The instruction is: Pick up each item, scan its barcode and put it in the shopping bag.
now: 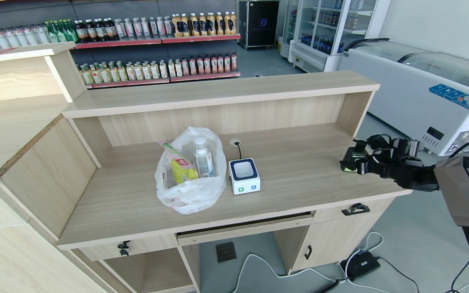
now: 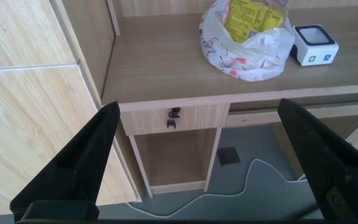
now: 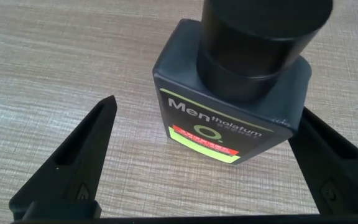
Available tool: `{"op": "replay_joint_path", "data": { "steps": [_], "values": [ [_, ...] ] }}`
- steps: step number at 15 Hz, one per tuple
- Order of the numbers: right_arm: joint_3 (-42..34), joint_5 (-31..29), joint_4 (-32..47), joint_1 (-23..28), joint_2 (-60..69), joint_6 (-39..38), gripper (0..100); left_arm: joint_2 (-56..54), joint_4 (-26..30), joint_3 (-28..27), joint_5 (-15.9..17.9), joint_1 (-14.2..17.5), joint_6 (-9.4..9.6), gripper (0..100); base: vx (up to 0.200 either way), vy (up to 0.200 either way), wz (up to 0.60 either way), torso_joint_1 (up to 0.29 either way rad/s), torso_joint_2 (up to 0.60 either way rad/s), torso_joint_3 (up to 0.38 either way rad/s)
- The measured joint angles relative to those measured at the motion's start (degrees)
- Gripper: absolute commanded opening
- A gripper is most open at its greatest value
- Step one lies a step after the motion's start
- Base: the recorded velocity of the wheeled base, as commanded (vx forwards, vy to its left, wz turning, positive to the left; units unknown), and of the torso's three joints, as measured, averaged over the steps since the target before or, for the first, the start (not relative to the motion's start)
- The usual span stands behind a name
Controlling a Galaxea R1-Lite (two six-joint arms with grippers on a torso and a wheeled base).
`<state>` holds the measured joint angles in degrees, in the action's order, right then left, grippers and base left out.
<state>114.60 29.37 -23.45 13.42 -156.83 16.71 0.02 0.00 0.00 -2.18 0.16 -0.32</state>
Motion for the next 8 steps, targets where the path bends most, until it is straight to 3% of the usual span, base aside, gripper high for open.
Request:
{"op": "replay_joint_path", "data": {
  "steps": [4, 5, 8],
  "values": [
    [0.0, 0.63, -0.35, -0.52, -0.56, -1.12, 100, 0.0, 0.0, 0.0, 0.02, -0.02, -0.01, 100, 0.0, 0.0, 0.0, 0.0, 0.0, 0.0],
    [0.02, 0.68, -0.33, -0.76, -0.78, -2.11, 0, 0.0, 0.0, 0.0, 0.0, -0.02, -0.01, 100, 0.0, 0.0, 0.0, 0.0, 0.0, 0.0],
    [0.0, 0.68, -0.33, -1.11, -1.11, -2.43, 0, 0.0, 0.0, 0.0, 0.0, -0.02, -0.01, 100, 0.0, 0.0, 0.0, 0.0, 0.0, 0.0]
  ]
}}
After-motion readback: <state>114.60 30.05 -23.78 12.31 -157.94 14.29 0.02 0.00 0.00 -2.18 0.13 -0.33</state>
